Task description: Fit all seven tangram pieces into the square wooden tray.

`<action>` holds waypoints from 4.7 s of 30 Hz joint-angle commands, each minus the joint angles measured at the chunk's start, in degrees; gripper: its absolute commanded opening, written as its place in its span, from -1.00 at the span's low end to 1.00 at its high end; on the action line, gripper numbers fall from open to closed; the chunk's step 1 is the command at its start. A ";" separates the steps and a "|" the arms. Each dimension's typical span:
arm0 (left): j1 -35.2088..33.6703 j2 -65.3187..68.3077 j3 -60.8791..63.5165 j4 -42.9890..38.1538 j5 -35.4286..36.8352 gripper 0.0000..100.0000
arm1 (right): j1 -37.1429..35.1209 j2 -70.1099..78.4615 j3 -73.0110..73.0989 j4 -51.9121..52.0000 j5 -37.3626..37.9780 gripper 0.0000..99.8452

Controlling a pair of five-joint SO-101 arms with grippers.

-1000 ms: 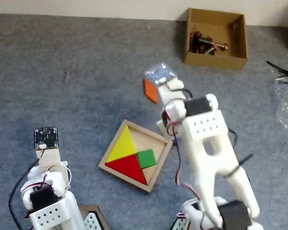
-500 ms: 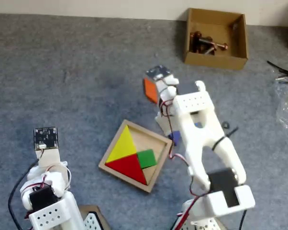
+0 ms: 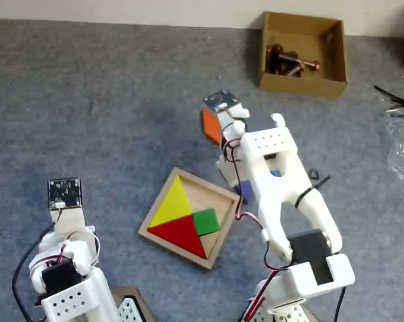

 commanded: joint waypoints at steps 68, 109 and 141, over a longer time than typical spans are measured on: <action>0.84 -0.31 1.19 0.26 0.53 -0.99 | 2.24 19.65 -18.07 5.76 -0.62 -0.62; 0.84 -0.31 1.19 0.26 0.53 -0.99 | 0.84 19.82 -16.84 5.85 0.97 -0.49; 0.84 -0.31 1.19 0.26 0.53 -0.99 | 0.13 20.00 -13.05 1.80 0.88 -0.57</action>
